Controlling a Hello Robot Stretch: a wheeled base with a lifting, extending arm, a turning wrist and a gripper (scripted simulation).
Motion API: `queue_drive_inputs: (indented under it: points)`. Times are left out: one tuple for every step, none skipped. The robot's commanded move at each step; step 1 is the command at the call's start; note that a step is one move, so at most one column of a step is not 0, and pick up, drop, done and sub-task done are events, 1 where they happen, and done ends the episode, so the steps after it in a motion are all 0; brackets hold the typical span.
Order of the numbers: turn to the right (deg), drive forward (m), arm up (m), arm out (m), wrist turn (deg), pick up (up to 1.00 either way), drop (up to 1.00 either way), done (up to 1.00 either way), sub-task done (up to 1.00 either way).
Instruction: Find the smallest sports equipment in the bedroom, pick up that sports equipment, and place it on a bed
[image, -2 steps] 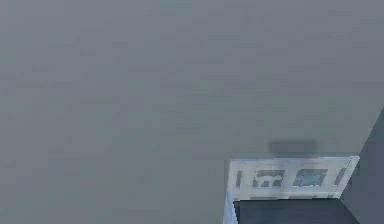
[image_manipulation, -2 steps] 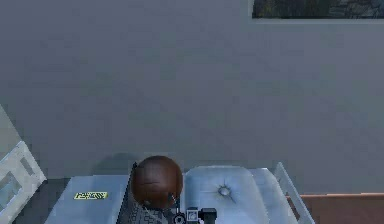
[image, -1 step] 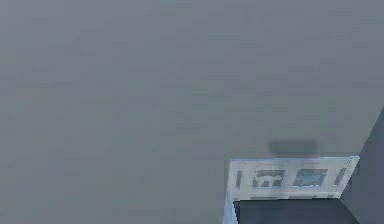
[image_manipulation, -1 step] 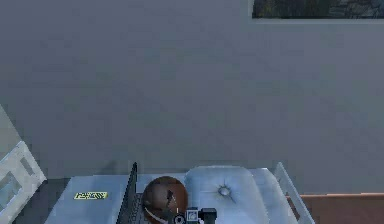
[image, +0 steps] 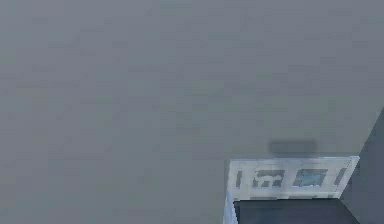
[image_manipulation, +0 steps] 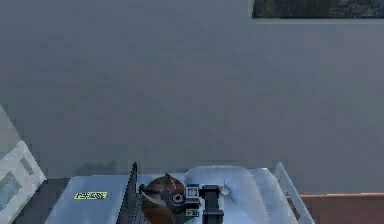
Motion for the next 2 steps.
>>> queue_drive_inputs:
  points:
    - [0.0, 0.00, 0.00, -0.08, 0.0, 0.00, 0.00, 0.00, 0.00]
    - [0.0, 0.00, 0.00, 0.00, 0.0, 0.00, 0.00, 1.00, 0.00]
